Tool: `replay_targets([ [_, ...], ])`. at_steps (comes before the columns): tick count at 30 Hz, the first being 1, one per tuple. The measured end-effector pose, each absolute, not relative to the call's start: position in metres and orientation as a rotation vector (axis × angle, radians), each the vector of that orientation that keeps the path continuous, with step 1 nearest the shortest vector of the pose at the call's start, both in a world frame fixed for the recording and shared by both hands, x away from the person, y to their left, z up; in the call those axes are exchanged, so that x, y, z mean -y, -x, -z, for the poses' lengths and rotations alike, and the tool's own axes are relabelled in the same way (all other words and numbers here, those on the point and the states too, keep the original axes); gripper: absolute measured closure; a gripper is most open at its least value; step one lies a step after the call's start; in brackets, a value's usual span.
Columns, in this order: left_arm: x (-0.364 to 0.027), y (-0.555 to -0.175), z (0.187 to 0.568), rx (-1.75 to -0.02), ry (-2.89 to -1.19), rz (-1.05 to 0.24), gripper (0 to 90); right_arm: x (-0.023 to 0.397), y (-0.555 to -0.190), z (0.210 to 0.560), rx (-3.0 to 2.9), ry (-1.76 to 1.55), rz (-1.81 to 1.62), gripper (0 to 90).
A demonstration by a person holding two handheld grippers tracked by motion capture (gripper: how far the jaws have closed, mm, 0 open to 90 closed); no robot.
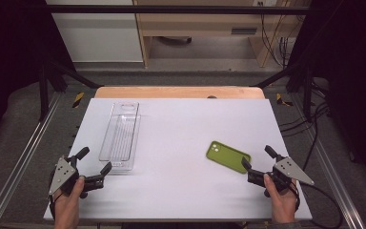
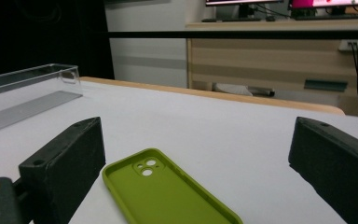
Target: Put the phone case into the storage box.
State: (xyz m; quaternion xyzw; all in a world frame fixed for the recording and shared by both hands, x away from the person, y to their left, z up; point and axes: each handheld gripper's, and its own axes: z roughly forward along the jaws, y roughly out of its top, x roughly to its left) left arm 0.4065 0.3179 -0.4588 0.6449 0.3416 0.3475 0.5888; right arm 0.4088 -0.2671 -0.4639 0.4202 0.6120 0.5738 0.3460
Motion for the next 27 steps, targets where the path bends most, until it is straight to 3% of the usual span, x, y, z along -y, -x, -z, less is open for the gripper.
replay_targets([
  [13,-0.323,-0.406,0.458,-0.81,-1.485,-0.822,1.2,0.258,-0.412,0.451,-1.679,-1.121,-1.383,5.5],
  [27,-0.319,-0.406,0.459,-0.821,-1.512,-0.819,1.1,0.26,-0.418,0.458,-1.671,-1.167,-1.331,4.8],
])
